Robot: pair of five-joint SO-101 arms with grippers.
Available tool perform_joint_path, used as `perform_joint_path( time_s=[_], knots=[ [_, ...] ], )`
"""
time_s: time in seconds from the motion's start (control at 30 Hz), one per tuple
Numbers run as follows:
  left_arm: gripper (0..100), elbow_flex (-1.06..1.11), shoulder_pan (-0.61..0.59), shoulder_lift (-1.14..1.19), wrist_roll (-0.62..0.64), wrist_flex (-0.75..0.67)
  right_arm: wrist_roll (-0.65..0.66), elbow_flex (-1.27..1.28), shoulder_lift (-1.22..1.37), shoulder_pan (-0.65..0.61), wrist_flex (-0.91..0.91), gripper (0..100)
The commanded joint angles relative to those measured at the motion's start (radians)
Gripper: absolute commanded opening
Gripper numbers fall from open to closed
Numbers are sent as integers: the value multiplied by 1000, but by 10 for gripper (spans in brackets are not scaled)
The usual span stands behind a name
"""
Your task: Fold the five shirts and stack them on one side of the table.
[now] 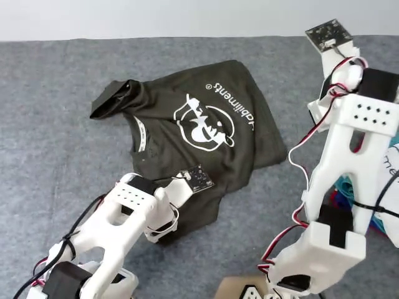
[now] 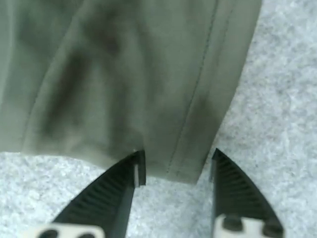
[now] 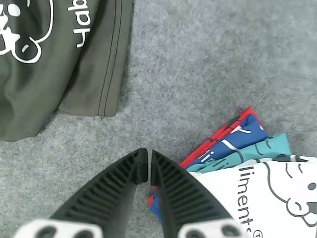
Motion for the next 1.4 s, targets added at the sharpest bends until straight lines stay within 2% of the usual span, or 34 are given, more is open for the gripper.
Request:
perform_joint_path(
  time_s=[0.0,0.17,0.3,0.47,0.57,0.67,0.8,1.0,1.2,1.37],
  knots=[
    [209,19,5,2,-5,-40,-8,-5,-77,7,44,22],
    [185,25,3,3,-6,-69,-8,-5,-91,5,44,22],
    [182,-22,3,95,-3,-66,-8,-5,-97,5,44,22],
    [120,-199,3,347,11,25,-8,-5,-97,5,44,22],
    [39,-328,3,503,5,103,-8,-5,-97,5,44,22],
    [6,-404,5,571,8,149,-9,-5,-97,5,44,22],
    [4,-372,8,494,8,118,-9,-5,-96,5,44,22],
    [4,-246,12,230,9,75,-9,-5,-90,5,44,21],
    [4,-234,5,-114,11,175,-9,-5,-45,-41,42,18],
    [4,-228,0,-299,11,226,-15,-5,71,-119,41,22]
  ],
)
